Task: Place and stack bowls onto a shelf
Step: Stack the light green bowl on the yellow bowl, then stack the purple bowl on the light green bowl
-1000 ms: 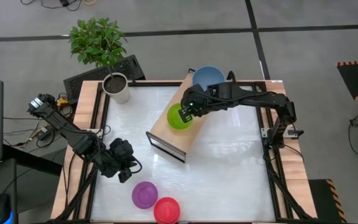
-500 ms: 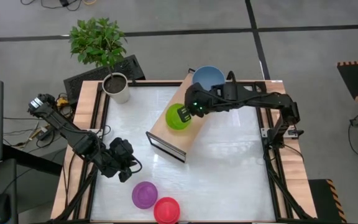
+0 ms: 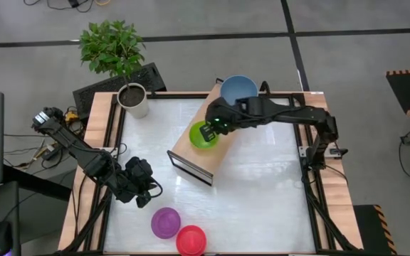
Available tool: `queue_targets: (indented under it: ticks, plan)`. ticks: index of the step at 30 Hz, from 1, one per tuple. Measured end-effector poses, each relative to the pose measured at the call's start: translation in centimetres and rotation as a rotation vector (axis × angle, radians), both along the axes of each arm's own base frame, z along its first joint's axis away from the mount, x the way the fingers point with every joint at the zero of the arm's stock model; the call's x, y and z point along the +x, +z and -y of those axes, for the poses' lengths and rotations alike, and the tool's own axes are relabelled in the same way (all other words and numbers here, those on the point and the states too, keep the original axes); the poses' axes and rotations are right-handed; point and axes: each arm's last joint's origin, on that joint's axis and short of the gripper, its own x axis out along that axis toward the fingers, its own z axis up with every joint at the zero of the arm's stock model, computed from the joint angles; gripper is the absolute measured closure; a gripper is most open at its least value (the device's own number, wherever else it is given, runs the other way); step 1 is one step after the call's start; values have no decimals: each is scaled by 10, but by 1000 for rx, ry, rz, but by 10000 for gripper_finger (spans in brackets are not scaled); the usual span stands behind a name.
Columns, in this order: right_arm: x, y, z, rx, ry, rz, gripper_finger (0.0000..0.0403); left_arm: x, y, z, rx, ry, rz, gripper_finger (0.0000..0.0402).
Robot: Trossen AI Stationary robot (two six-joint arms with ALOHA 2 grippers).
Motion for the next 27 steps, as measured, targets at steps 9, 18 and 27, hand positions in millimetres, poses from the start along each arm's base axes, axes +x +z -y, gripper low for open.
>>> queue_targets:
  ticks: [9,18,27]
  plan:
    - [-21,17,-98,79,324,32,369,-3,-1,5,-27,-103,-40,322]
    - [-60,-1,-203,120,394,-88,347,3,-15,20,-98,-136,-141,322]
    - [-102,-10,-262,152,349,-117,347,24,-82,63,-162,-199,-484,396]
